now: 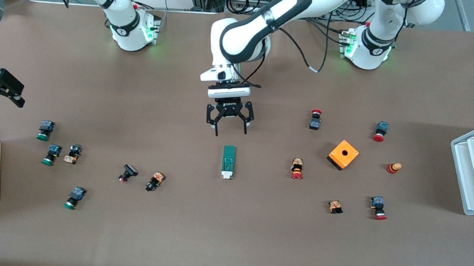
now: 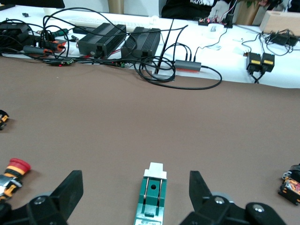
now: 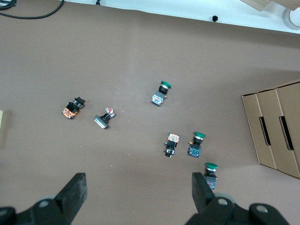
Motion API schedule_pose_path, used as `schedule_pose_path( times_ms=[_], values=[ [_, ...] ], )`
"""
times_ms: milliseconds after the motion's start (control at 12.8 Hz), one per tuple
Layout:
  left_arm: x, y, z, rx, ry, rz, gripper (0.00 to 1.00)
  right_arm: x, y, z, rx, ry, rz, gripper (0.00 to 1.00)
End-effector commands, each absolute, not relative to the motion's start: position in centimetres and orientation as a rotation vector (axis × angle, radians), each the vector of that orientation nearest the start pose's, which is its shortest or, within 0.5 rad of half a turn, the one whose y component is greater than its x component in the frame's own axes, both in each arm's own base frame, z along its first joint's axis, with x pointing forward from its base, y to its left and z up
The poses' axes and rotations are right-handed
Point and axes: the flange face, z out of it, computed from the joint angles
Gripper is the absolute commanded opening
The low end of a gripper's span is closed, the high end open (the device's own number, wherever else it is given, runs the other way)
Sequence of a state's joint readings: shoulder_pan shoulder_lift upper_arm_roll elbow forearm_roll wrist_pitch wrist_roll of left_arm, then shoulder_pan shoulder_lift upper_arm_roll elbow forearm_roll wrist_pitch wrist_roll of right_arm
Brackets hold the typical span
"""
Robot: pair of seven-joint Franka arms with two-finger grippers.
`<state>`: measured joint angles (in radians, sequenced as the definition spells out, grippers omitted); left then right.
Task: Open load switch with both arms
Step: 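Lower the left gripper and grasp the green switch body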
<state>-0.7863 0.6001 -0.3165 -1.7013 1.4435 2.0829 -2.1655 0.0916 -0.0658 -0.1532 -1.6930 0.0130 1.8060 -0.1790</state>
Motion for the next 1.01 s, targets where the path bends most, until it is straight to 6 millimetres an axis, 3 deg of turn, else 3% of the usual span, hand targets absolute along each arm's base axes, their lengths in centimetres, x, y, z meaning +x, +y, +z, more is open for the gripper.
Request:
schedule_pose_path(
  times_ms=[0, 545, 934],
  values=[
    [36.9, -58.0, 23.9, -2.686, -0.332, -1.565, 1.00, 55.5, -3.7, 62.8, -3.142, -0.187, -0.295, 1.00],
    [36.7, -58.4, 16.9, -2.584, -0.310, -1.688, 1.00, 55.5, -3.7, 62.7, -3.142, -0.187, -0.293, 1.00],
    [37.3, -59.4, 15.4, -2.542, -0.268, -1.763, 1.00, 55.5, -3.7, 62.7, -3.143, -0.182, -0.290, 1.00]
  ],
)
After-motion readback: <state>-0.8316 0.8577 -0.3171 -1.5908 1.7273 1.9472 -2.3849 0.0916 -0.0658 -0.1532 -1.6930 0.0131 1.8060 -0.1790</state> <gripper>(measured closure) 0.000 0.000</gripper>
